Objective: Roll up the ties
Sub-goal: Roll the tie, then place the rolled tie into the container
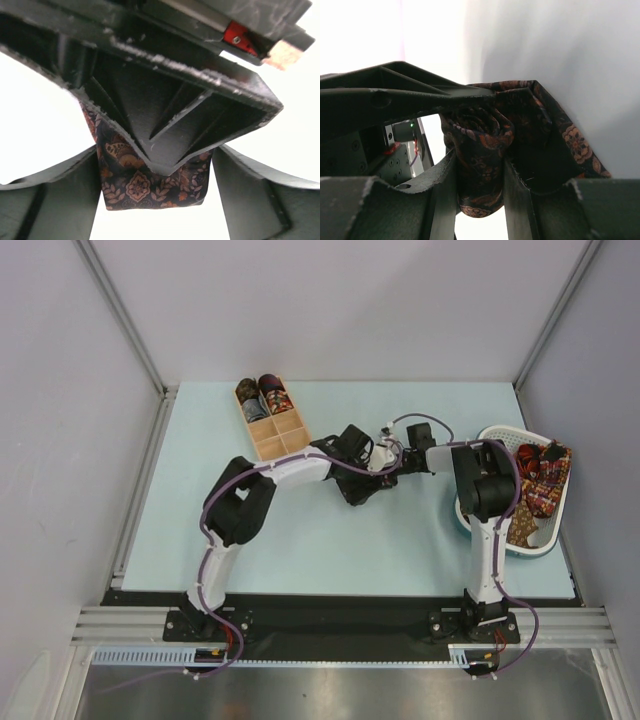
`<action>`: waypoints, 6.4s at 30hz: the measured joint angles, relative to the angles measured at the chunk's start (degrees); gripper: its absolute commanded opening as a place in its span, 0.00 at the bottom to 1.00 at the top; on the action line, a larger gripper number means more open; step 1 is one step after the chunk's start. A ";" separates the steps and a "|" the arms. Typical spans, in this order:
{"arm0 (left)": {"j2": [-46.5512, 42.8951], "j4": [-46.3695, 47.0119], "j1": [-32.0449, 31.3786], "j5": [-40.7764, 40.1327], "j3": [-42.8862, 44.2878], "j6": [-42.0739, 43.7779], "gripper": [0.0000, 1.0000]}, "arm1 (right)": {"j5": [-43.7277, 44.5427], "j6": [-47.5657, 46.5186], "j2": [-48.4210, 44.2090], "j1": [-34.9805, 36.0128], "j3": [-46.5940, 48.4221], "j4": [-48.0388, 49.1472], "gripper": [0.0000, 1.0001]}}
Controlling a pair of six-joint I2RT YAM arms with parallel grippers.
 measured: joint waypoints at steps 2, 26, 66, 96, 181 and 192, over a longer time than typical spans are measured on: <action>-0.81 0.37 -0.07 -0.24 -1.25 -0.59 0.91 | -0.37 -0.33 0.26 0.52 0.26 -0.28 0.25; -2.03 2.91 0.24 -2.89 -3.43 -2.89 0.73 | -1.42 -1.49 0.61 1.55 0.68 -1.88 0.32; -2.54 2.16 0.44 -1.51 -4.00 -7.10 0.43 | 26.14 10.71 -37.64 -5.03 -36.63 15.10 0.49; -1.70 -10.78 -1.31 -3.06 0.57 -13.90 0.41 | 106.92 -17.49 -22.64 60.48 -12.63 -5.09 0.60; 11.93 -32.44 -2.21 -2.89 25.07 -13.35 0.64 | 133.46 -30.38 8.79 53.42 12.11 -27.02 0.33; 12.59 -34.12 -2.84 -3.17 26.21 -13.55 0.40 | 132.76 -30.29 7.37 53.00 11.52 -26.08 0.58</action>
